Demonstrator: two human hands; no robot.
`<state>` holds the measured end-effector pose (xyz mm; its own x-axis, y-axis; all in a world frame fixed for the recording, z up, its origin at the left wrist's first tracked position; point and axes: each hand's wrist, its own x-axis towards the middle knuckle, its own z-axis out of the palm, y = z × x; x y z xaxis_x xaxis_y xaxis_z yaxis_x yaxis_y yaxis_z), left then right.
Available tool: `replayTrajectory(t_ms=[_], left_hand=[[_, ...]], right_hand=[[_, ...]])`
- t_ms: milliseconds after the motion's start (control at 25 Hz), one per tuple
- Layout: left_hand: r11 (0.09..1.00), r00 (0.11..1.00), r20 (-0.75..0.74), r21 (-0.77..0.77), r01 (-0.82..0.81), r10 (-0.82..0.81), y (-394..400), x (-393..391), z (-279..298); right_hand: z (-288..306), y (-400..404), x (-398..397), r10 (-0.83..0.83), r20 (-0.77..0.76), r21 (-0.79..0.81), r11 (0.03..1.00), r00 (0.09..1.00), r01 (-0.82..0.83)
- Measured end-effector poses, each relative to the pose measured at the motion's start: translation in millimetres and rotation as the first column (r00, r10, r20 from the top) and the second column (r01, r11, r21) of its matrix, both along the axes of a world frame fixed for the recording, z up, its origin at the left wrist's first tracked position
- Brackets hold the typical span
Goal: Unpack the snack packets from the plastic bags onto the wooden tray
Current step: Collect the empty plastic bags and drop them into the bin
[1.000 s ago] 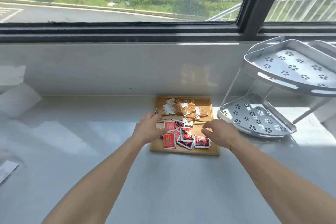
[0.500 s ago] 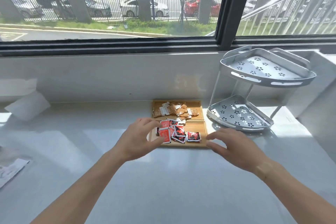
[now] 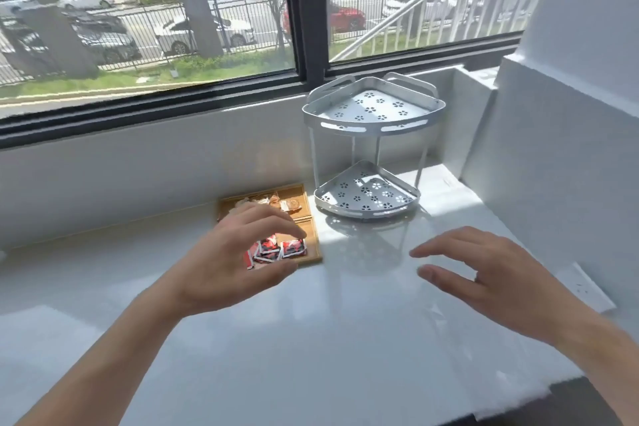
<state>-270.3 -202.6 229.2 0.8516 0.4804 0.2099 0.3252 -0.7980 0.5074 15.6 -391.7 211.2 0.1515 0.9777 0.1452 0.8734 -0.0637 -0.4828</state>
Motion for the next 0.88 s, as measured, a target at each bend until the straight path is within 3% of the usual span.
replayTrajectory(t_ms=[200, 400, 600, 880], left_hand=[[0.976, 0.974, -0.082, -0.068, 0.206, -0.211, -23.0, 114.2, -32.5], [0.907, 0.899, -0.158, -0.185, 0.379, -0.408, -55.4, 207.7, -77.4], [0.882, 0.843, -0.294, -0.294, 0.368, -0.45, -66.6, 254.9, -135.8], [0.899, 0.721, -0.54, -0.319, 0.301, -0.434, -50.6, 294.0, -199.3]], right_hand=[[-24.7, -96.4, 59.8, -0.293, -0.075, -0.041, 0.956, 0.953, 0.291], [-67.0, -175.8, 96.2, -0.578, -0.115, -0.118, 0.816, 0.808, 0.566], [-123.9, -209.7, 114.9, -0.707, -0.115, -0.206, 0.704, 0.698, 0.679], [-193.4, -180.3, 133.0, -0.712, 0.067, -0.383, 0.629, 0.699, 0.677]])
